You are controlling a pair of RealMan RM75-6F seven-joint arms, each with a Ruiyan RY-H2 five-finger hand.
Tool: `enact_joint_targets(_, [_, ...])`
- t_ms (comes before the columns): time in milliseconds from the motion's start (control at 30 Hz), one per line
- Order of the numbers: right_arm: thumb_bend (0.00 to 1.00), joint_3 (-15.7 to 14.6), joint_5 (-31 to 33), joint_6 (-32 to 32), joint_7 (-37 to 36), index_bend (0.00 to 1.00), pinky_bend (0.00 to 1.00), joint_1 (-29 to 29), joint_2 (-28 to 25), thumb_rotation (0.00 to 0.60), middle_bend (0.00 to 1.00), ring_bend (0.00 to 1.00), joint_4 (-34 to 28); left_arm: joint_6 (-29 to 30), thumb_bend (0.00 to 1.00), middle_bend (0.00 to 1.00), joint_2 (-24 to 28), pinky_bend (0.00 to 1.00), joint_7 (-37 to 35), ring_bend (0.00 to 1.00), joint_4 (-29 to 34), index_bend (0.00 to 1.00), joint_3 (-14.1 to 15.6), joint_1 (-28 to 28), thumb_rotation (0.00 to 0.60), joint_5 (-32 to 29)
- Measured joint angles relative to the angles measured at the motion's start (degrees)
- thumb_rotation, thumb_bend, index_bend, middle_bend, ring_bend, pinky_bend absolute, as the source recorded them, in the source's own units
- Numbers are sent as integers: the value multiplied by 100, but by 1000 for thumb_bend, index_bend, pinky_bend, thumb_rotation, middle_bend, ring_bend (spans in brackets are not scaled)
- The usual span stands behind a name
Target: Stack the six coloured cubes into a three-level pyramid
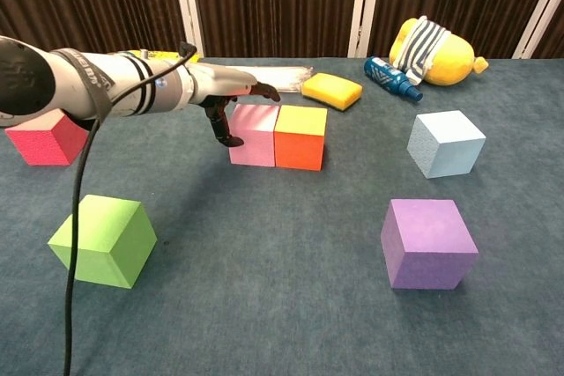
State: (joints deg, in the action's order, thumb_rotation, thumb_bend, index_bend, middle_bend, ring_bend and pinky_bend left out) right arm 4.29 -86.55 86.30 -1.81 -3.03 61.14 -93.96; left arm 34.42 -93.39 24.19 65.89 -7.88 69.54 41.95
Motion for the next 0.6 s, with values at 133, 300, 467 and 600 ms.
enact_joint_targets(133, [10, 6, -127, -388, -108, 0, 93, -274, -101, 600, 0, 0, -35, 369, 380, 0, 321, 107, -29, 0, 538, 0, -11, -146, 600, 126])
enact_joint_targets(300, [41, 97, -198, -1163, -200, 26, 174, -853, -128, 600, 40, 1, -10, 1105, 378, 0, 1003, 94, -140, 0, 1455, 0, -2, -563, 600, 481])
enact_joint_targets(467, [51, 297, 9, -2377, -257, 97, 190, -1701, 107, 600, 80, 7, 264, 1814, 377, 0, 1849, 92, -323, 0, 2385, 0, 90, -1188, 600, 879])
enact_joint_targets(600, [57, 439, 280, -3082, -207, 123, 190, -2257, 386, 600, 89, 10, 569, 2053, 378, 0, 2174, 92, -512, 0, 2712, 0, 181, -1510, 600, 1186])
